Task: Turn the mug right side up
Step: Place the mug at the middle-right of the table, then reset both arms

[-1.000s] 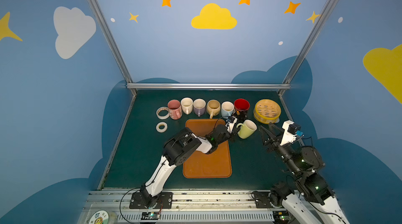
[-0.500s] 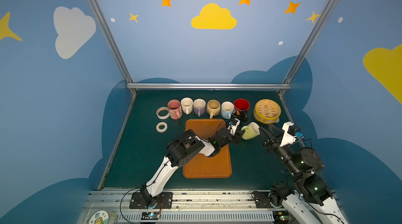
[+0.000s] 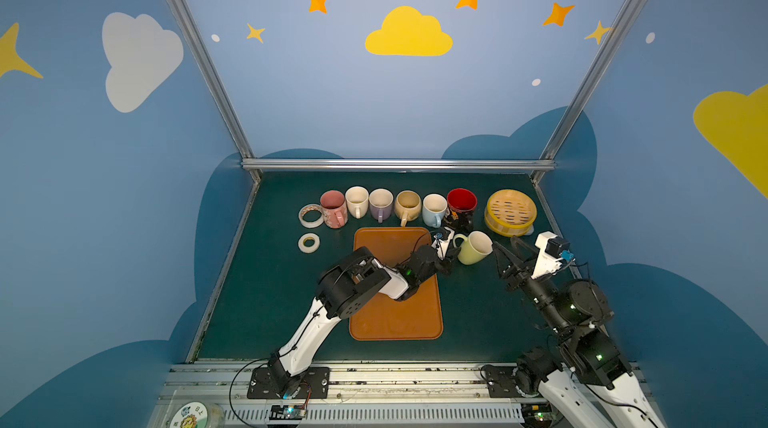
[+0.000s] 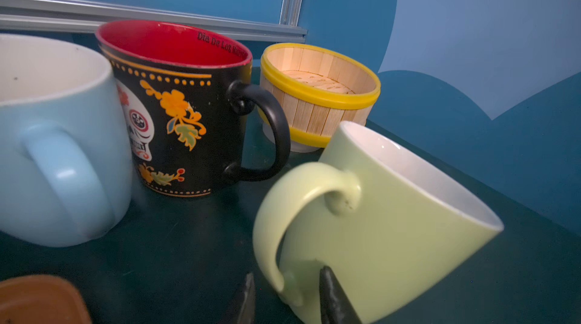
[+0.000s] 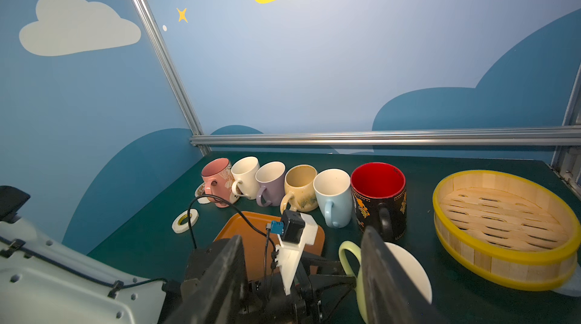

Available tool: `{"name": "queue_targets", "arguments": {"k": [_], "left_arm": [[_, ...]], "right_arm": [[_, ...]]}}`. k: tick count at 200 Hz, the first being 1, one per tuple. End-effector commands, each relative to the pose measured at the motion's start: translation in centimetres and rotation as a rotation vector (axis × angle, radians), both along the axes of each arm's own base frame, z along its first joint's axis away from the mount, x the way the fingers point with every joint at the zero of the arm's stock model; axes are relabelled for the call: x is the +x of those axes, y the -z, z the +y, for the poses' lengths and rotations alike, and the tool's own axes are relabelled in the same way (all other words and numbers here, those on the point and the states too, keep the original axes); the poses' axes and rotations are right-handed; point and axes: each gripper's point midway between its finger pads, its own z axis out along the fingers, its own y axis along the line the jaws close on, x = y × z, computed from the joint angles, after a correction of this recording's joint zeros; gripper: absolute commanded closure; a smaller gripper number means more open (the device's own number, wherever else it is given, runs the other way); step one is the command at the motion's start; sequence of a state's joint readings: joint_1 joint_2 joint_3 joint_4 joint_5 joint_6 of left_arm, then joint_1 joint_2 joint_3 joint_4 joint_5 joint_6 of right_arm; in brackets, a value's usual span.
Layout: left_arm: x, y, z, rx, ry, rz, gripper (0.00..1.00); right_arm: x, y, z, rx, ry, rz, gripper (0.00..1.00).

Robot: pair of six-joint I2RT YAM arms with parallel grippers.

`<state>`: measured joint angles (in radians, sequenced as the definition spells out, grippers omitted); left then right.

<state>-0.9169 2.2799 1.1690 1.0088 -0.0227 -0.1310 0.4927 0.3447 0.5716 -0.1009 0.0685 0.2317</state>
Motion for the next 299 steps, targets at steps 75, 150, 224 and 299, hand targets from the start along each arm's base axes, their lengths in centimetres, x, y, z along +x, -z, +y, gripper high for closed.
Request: {"name": "queue_targets", "arguments": {"k": [75, 150, 224, 299], "left_arm": [[-0.9, -2.7, 2.1, 0.029, -0.027, -0.017, 0.40], [-2.6, -12.5, 8.4, 0.040, -0.161, -0.069, 0.16], [-3.4, -14.1, 31.4, 0.167, -0.739, 0.154, 0.00], [-4.1, -7.4, 47.7, 0.149, -1.174, 0.248, 0.00]], "right_arm": [[2.2, 1.4, -1.5, -0.014, 0.138, 0.006, 0.45], [6.3, 6.5, -8.3, -0.173, 0.616, 0.036, 0.39], [8.8, 16.3, -14.6, -0.321, 0.900, 0.198, 0.22], [11.6, 19.1, -14.0, -0.295, 0.805, 0.192, 0.22]]}}
